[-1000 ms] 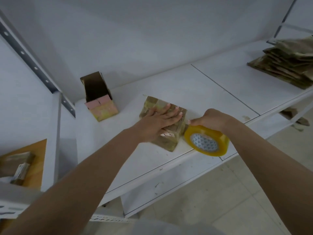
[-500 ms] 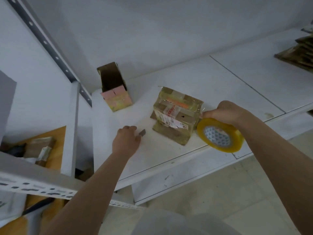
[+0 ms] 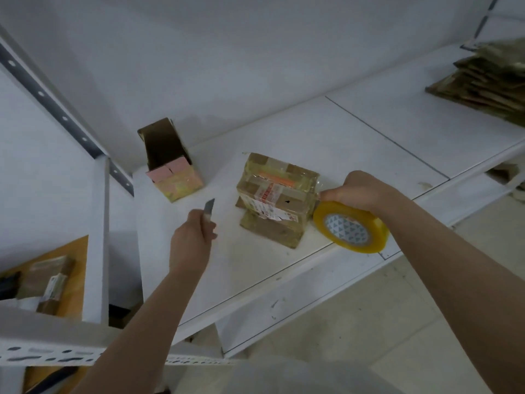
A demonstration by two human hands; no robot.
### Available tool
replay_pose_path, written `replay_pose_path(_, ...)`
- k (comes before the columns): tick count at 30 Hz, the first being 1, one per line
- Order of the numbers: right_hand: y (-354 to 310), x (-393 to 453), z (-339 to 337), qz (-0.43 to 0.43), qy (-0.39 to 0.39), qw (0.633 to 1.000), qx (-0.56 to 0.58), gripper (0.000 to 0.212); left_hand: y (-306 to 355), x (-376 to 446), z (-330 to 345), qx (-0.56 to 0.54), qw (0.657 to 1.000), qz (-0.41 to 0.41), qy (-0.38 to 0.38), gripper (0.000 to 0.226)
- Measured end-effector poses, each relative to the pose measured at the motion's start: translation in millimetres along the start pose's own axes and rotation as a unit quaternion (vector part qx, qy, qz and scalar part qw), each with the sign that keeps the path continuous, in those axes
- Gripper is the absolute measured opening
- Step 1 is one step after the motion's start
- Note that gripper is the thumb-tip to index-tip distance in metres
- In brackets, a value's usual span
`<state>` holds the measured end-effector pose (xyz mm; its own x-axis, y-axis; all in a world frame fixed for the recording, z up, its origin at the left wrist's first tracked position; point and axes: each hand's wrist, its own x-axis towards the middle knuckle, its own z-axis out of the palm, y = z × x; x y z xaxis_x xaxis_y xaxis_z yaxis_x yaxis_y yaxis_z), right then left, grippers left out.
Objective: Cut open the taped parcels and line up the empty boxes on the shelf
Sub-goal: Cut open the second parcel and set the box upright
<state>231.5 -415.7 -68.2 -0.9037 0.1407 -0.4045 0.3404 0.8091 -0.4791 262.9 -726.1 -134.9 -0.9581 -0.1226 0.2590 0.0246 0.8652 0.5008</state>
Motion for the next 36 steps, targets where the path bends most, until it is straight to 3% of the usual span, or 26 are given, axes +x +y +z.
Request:
replay_pose_path(2, -1.2, -2.1, -2.0, -0.005, -0.012, 1.0, 0.003, 0.047, 34.4, 9.9, -12.0, -0.115, 0.991, 0.066, 0.03, 0.022)
replay_pose_path(3, -1.7, -3.5, -3.5, -0.009, -0.022, 1.0, 0.006, 0.047, 56.2, 17.7, -15.4, -0.149, 0.983, 0.107, 0.008, 0.023)
replay_pose_path(6, -1.7, -5.0, -7.4, -0.001, -0.041, 0.999, 0.013, 0.054, 119.2, 42.3, -9.1, -0.193, 0.957, 0.17, -0.134, 0.029)
replay_pose_path(10, 4.3, -7.3, -16.6, 0.015, -0.071, 0.996, 0.046, 0.048, 154.7, 67.1, 21.0, -0.186, 0.917, 0.145, -0.322, 0.036)
replay_pose_path(13, 18.3, -8.6, -21.6, 0.008, -0.115, 0.982, 0.15, 0.042, 146.9, 77.6, 45.5, -0.184, 0.925, 0.129, -0.305, 0.037)
replay_pose_path(15, 24.3, -8.3, -22.5, 0.002, -0.101, 0.982, 0.161, 0.042, 144.4, 81.8, 56.1, -0.162, 0.936, 0.152, -0.274, 0.037)
replay_pose_path(19, 22.4, -2.9, -22.0, 0.003, -0.038, 0.999, -0.005, 0.042, 145.2, 84.8, 62.1, -0.129, 0.938, 0.192, -0.258, 0.038)
replay_pose_path(22, 24.2, 0.0, -16.5, 0.007, -0.046, 0.992, -0.116, 0.054, 145.0, 82.8, 61.8, -0.113, 0.936, 0.203, -0.264, 0.036)
replay_pose_path(27, 28.4, -13.6, -31.5, -0.015, -0.085, 0.992, -0.091, 0.05, 148.6, 81.5, 47.4, -0.158, 0.893, 0.18, -0.38, 0.035)
replay_pose_path(29, 32.1, -16.4, -33.6, -0.016, -0.091, 0.993, -0.067, 0.043, 156.1, 81.2, 39.6, -0.121, 0.88, 0.188, -0.419, 0.035)
replay_pose_path(31, 35.3, -17.9, -33.4, -0.013, -0.093, 0.995, -0.03, 0.037, 168.6, 83.0, 35.8, -0.015, 0.876, 0.216, -0.431, 0.035)
replay_pose_path(36, 33.1, -20.1, -27.0, -0.026, -0.055, 0.998, 0.033, 0.033, 204.1, 78.0, 45.6, 0.257, 0.843, 0.304, -0.363, 0.033)
